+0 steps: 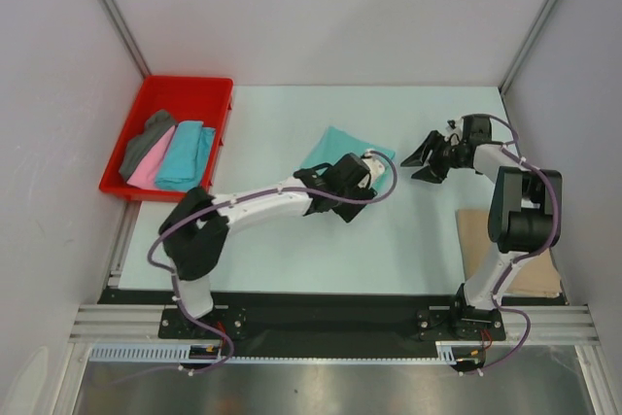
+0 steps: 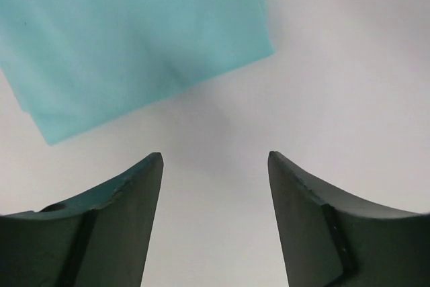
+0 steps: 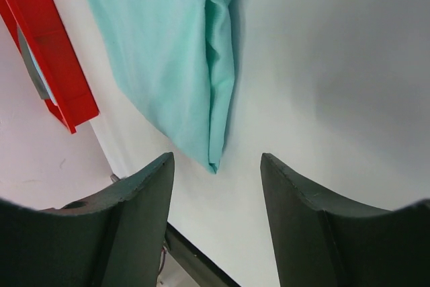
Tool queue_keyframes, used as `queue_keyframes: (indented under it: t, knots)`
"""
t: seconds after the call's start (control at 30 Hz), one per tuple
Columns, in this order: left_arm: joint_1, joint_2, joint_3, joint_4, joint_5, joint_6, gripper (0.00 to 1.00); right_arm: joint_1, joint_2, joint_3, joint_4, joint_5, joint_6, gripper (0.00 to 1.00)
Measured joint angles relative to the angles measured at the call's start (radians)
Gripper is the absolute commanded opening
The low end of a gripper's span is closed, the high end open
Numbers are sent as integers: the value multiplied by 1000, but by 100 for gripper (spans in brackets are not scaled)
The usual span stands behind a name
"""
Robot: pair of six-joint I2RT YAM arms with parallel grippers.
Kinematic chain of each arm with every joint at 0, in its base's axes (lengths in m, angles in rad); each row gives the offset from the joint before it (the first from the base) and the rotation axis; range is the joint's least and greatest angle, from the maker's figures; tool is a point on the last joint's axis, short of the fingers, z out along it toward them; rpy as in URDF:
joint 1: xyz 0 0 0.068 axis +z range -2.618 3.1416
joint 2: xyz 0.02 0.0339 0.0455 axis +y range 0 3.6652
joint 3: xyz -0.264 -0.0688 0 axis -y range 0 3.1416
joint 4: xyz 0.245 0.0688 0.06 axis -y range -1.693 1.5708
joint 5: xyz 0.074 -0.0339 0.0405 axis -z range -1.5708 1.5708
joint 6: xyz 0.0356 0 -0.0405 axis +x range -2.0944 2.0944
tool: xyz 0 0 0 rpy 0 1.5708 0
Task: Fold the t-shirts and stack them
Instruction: Neatly place the folded tshirt to the corner
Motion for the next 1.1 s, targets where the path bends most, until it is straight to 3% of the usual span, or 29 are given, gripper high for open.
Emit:
queue_keyframes:
  t: [0.17,0.3,0.43,0.57,0.8,1.1]
  knots:
    - [31,-209,-93,53,176,-398,71,0,-39,0,-35,1,-17,60]
    - [109,-324,-313,339,359,-872,71,0,-72,-2,-51,2,-24,61]
    - [152,-304,-521,598,384,-1366,68,0,-97,-13,-55,3,-28,61]
    - [147,-228,-528,674,337,-1682,63,1,-125,-42,-68,3,-32,61]
    - [147,-55,-349,679,229,-1928,56,2,-131,-60,-69,7,-35,61]
    - [132,-37,-415,608,115,-1967,61,2,-131,-65,-64,-2,-34,61]
